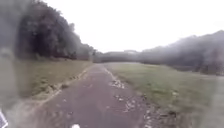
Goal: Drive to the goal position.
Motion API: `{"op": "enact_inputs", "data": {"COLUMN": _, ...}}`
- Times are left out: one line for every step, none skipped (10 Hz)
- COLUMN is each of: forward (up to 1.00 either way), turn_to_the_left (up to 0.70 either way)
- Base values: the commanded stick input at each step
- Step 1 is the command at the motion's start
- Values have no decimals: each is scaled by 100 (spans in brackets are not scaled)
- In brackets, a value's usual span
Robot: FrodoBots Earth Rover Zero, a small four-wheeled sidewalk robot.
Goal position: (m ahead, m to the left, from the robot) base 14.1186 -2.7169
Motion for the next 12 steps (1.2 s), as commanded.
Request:
{"op": "enact_inputs", "data": {"forward": 100, "turn_to_the_left": 5}}
{"op": "enact_inputs", "data": {"forward": 100, "turn_to_the_left": 8}}
{"op": "enact_inputs", "data": {"forward": 100, "turn_to_the_left": 11}}
{"op": "enact_inputs", "data": {"forward": 100, "turn_to_the_left": 12}}
{"op": "enact_inputs", "data": {"forward": 100, "turn_to_the_left": 9}}
{"op": "enact_inputs", "data": {"forward": 100, "turn_to_the_left": 7}}
{"op": "enact_inputs", "data": {"forward": 100, "turn_to_the_left": 4}}
{"op": "enact_inputs", "data": {"forward": 100, "turn_to_the_left": 1}}
{"op": "enact_inputs", "data": {"forward": 100, "turn_to_the_left": 0}}
{"op": "enact_inputs", "data": {"forward": 100, "turn_to_the_left": 0}}
{"op": "enact_inputs", "data": {"forward": 100, "turn_to_the_left": 16}}
{"op": "enact_inputs", "data": {"forward": 100, "turn_to_the_left": 12}}
